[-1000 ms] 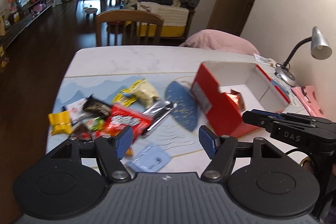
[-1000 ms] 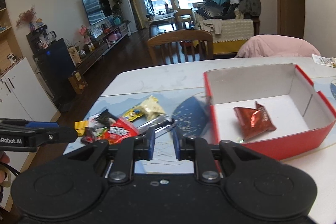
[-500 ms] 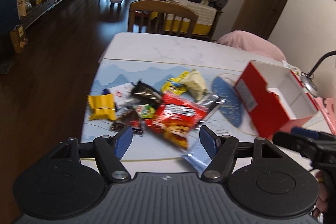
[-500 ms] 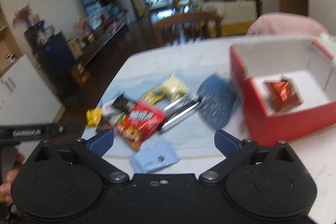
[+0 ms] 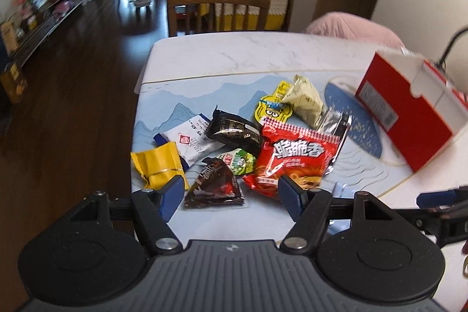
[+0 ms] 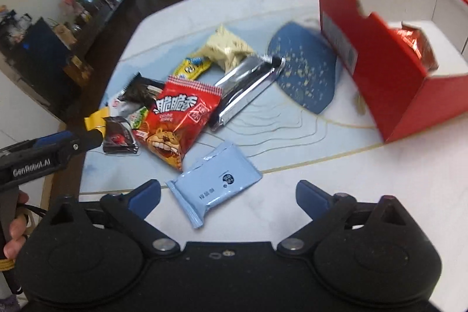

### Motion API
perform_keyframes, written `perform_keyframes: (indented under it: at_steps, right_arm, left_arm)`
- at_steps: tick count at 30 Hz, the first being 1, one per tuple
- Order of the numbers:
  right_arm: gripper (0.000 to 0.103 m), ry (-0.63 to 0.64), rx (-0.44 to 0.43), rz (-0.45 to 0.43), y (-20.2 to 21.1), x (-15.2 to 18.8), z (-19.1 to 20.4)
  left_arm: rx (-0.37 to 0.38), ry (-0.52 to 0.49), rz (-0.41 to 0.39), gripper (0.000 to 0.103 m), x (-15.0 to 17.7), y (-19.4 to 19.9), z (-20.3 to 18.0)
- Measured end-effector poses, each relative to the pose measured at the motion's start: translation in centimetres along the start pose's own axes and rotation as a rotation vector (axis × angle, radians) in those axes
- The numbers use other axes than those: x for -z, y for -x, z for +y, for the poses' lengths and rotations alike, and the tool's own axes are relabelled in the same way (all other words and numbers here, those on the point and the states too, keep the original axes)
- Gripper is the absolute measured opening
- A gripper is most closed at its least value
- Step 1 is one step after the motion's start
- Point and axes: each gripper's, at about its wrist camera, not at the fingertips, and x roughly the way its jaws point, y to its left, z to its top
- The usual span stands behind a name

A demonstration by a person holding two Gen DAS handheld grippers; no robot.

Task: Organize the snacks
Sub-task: 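Grasp the light blue packet with the right gripper while the left gripper grasps the M&M's bag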

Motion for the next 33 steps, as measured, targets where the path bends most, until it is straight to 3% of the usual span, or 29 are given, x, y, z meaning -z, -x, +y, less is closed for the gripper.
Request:
perform_keyframes:
  at_steps: [5, 13, 20, 27, 33]
  right_arm:
    - [0.094, -0.034, 0.053, 0.015, -1.9, -0.5, 1.3]
    - [0.088, -0.050, 0.123, 0.043, -4.3, -1.4, 2.8]
    - [0.083, 0.046, 0.154, 0.083, -4.7, -1.5, 3.6]
    - [0.079, -0.016, 0.118, 0.220, -5.9, -2.6, 1.8]
    - [0.079, 0.012, 0.128, 0.258, -6.3, -2.8, 2.7]
  left_arm:
    - [0.018, -0.081, 0.012, 0.070, -0.3, -1.2, 0.3]
    - [0.046, -0.118, 0.032, 0.070, -0.8, -2.2, 0.9]
    - [0.071, -0.132, 0.082, 0.070, -1.5, -4.0, 1.4]
    - [0.078, -0.099, 0.170, 0.058, -2.4, -6.4, 2.3]
    - [0.083, -0.074, 0.208, 0.040, -2.7, -7.2, 2.5]
